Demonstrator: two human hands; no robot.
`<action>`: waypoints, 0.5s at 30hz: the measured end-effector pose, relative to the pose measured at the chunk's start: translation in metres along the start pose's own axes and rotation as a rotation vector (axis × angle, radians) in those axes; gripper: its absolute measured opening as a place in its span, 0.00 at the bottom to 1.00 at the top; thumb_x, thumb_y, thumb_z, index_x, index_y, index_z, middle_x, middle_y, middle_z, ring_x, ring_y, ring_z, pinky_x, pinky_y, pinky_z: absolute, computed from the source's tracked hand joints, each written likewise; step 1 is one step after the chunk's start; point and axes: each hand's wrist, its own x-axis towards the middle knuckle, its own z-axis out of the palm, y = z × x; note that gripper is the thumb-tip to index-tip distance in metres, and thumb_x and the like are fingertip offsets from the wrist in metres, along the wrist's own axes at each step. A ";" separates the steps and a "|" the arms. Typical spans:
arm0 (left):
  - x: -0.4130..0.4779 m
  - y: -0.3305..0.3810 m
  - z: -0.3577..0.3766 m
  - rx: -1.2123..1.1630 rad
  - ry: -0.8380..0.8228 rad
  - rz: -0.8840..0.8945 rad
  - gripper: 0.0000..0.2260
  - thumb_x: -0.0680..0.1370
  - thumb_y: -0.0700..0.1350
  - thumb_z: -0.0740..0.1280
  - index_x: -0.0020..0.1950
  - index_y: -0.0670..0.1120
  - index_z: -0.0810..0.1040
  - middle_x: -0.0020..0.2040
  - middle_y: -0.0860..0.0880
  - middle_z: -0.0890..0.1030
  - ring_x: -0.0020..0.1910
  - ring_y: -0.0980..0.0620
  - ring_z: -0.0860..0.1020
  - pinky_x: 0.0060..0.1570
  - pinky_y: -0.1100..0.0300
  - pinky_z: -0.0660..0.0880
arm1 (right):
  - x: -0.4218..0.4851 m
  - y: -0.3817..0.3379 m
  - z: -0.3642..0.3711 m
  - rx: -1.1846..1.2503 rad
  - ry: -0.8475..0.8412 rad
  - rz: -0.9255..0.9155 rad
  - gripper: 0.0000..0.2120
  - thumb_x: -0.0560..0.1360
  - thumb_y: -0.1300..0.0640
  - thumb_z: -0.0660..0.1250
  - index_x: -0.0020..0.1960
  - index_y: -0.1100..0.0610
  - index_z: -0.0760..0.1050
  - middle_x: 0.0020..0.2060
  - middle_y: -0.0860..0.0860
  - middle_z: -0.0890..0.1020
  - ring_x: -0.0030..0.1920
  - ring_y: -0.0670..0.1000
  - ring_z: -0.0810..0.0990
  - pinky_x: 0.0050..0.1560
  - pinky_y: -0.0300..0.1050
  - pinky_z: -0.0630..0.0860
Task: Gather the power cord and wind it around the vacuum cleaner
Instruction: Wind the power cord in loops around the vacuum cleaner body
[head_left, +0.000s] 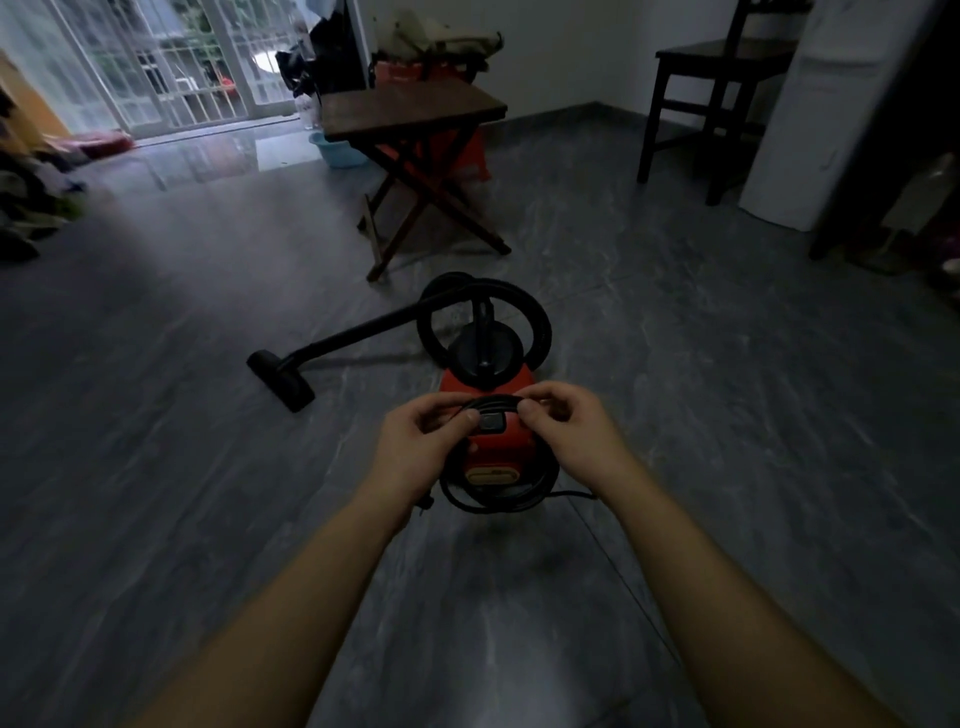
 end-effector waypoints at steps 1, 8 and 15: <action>0.001 0.000 0.001 0.010 0.019 0.008 0.08 0.75 0.42 0.72 0.54 0.46 0.82 0.46 0.46 0.86 0.44 0.51 0.85 0.43 0.60 0.81 | 0.002 -0.001 0.000 0.001 0.015 -0.011 0.06 0.78 0.57 0.68 0.53 0.56 0.81 0.45 0.53 0.83 0.48 0.52 0.83 0.52 0.50 0.80; 0.002 0.004 -0.002 0.047 0.045 -0.018 0.08 0.74 0.42 0.74 0.52 0.45 0.81 0.44 0.46 0.86 0.44 0.49 0.86 0.45 0.56 0.81 | 0.011 -0.002 0.006 -0.011 0.068 -0.063 0.04 0.77 0.57 0.69 0.51 0.53 0.81 0.46 0.47 0.83 0.50 0.46 0.81 0.51 0.40 0.76; 0.016 0.024 -0.001 0.116 0.035 -0.051 0.08 0.73 0.41 0.74 0.51 0.40 0.81 0.46 0.39 0.85 0.41 0.45 0.84 0.47 0.49 0.82 | 0.021 0.000 0.013 0.027 0.147 -0.012 0.07 0.78 0.48 0.67 0.48 0.51 0.80 0.46 0.49 0.83 0.49 0.49 0.81 0.50 0.44 0.78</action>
